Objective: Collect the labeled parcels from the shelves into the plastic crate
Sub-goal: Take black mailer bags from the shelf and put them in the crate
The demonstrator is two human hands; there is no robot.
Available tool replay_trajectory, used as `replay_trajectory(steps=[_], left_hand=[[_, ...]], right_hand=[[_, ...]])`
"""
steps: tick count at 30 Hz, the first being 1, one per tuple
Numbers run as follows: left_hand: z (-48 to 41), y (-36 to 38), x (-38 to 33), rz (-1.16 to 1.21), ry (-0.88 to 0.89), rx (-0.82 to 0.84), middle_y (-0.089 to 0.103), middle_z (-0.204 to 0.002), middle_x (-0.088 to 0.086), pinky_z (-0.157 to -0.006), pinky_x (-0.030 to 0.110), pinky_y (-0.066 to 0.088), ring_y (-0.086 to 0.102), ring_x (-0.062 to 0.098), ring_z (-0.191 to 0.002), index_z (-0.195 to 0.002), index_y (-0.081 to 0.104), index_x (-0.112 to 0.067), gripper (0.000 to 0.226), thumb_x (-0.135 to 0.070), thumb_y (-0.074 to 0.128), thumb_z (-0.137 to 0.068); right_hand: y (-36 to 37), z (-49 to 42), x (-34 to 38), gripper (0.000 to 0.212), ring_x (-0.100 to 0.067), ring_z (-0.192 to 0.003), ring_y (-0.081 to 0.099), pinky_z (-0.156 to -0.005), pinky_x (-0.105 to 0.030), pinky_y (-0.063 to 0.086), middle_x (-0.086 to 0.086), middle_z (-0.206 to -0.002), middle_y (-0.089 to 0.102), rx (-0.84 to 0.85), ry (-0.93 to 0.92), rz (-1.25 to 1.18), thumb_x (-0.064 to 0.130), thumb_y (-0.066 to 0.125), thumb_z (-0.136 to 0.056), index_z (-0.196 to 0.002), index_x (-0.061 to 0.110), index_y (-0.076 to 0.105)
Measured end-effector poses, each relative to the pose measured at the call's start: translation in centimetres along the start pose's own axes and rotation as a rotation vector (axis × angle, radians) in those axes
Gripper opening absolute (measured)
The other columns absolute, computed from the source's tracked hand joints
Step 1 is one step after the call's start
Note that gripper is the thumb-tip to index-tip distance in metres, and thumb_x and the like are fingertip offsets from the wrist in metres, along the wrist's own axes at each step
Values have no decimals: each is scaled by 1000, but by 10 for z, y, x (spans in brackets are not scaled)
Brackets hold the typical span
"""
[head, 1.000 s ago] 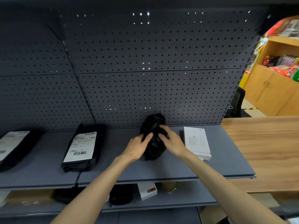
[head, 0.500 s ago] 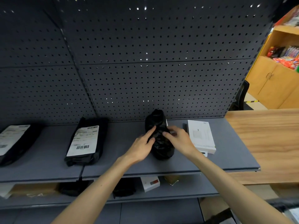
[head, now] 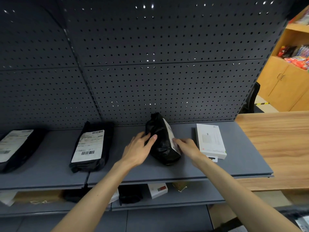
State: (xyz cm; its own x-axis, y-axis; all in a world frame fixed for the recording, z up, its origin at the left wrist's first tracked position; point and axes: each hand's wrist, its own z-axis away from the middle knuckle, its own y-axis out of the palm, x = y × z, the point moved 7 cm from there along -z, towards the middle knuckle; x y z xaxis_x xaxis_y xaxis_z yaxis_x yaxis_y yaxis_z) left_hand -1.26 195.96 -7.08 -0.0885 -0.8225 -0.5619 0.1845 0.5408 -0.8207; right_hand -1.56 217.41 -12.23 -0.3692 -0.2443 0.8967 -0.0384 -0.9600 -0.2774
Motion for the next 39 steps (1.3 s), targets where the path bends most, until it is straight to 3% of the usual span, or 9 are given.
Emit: replay_trajectory(steps=[6,10,16,20,24,30,34,36,39], left_hand=[[3,8,25,342,-115,33,54,-140,-9,-105,31,37,49,14,-130,-142,56,-25,68,-71,33,-97],[0,29,28,479,-181,89,54,-147,-6,-118,36,33,47,15,-138,-147,51,-21,91,-85,41,-84],[-4,41,18,593,-156,50,70,-124,-3,-108,35,46,63,14,-119,-128,67,-18,39,-44,52,-103],[-3,37,26,537,-218,9,69,-126,4,-106,36,46,62,21,-122,-129,65,-9,51,-50,55,-99],[7,25,30,447,-233,-23,72,-98,2,-82,33,48,66,20,-100,-102,69,-12,42,-50,50,-101],[37,19,34,55,-245,-80,71,-106,4,-87,38,48,64,28,-105,-117,65,-21,77,-83,28,-89],[47,31,25,252,-328,45,74,-66,7,-69,33,58,73,22,-59,-120,53,-16,71,-79,39,-90],[44,34,19,445,-359,53,75,-71,7,-53,31,56,73,24,-57,-132,47,-14,64,-65,51,-94],[28,28,20,544,-345,-49,71,-108,0,-65,36,62,76,23,-77,-143,41,-16,65,-53,62,-94]], right_hand=[[27,12,8,20,-4,-77,68,-60,-11,48,-4,-101,73,164,-21,-109,22,64,-96,-110,8,66],[20,14,1,29,-11,-92,70,-72,-18,53,-2,-107,72,113,-44,-134,22,65,-95,-119,6,63],[3,15,-11,35,-15,-99,69,-87,-30,56,-4,-111,71,88,-46,-115,31,71,-90,-117,12,61],[3,14,-5,39,-14,-101,67,-86,-27,53,-5,-115,69,85,-73,-73,29,74,-88,-119,10,59],[-11,-3,18,66,-22,-121,57,-104,-32,43,-8,-136,58,-20,-124,82,33,75,-86,-139,6,47],[-9,-27,66,62,-20,-123,55,-103,-33,44,-6,-138,55,10,-217,164,33,64,-94,-146,9,40],[5,-33,65,38,-15,-111,60,-102,-35,47,4,-123,61,107,-254,270,27,61,-96,-130,11,56],[5,-29,62,32,-16,-106,64,-99,-38,50,1,-119,68,103,-261,288,27,61,-95,-124,14,62],[-7,-21,49,32,-17,-101,65,-88,-32,52,-1,-116,69,22,-252,273,27,63,-93,-122,15,62]])
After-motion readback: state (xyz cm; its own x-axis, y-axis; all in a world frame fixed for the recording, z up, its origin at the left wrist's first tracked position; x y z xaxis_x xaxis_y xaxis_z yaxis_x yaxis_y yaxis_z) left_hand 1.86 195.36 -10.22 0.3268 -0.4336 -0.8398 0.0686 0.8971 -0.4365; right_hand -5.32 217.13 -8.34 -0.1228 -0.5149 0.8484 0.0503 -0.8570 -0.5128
